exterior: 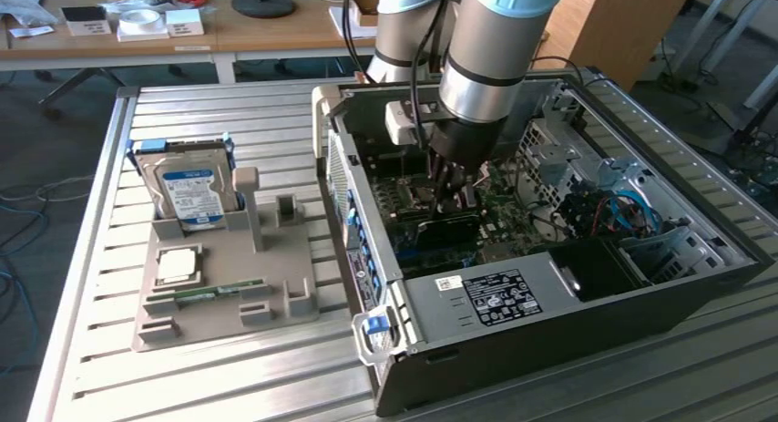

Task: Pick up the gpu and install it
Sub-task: 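Press down on the gpu until it lock into place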

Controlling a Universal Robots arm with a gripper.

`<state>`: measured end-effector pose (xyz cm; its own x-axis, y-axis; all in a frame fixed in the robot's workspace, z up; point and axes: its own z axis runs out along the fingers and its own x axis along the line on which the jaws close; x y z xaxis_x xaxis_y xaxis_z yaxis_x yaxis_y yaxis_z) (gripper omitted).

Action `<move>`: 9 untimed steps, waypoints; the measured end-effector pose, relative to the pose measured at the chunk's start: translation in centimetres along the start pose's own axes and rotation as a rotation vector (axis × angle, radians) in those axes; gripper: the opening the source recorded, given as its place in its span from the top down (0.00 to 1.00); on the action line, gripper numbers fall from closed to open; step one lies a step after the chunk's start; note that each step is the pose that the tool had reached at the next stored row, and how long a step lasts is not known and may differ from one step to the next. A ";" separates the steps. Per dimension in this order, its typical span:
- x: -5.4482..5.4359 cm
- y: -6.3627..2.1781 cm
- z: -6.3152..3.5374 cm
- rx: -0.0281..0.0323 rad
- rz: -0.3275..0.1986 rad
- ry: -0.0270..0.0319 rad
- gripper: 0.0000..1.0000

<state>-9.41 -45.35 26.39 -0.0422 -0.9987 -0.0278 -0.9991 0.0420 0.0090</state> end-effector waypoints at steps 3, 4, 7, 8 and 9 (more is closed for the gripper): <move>0.0 0.00 0.09 0.0000 0.000 0.0003 0.89; 0.0 0.00 0.09 -0.0001 0.000 0.0003 0.89; 0.0 0.00 0.11 0.0000 0.000 -0.0001 0.89; 0.0 0.00 0.11 0.0001 0.000 -0.0001 0.89; 0.0 0.00 0.13 0.0001 0.000 -0.0002 0.89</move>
<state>-9.41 -45.35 26.26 -0.0422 -0.9987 -0.0279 -0.9991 0.0420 0.0089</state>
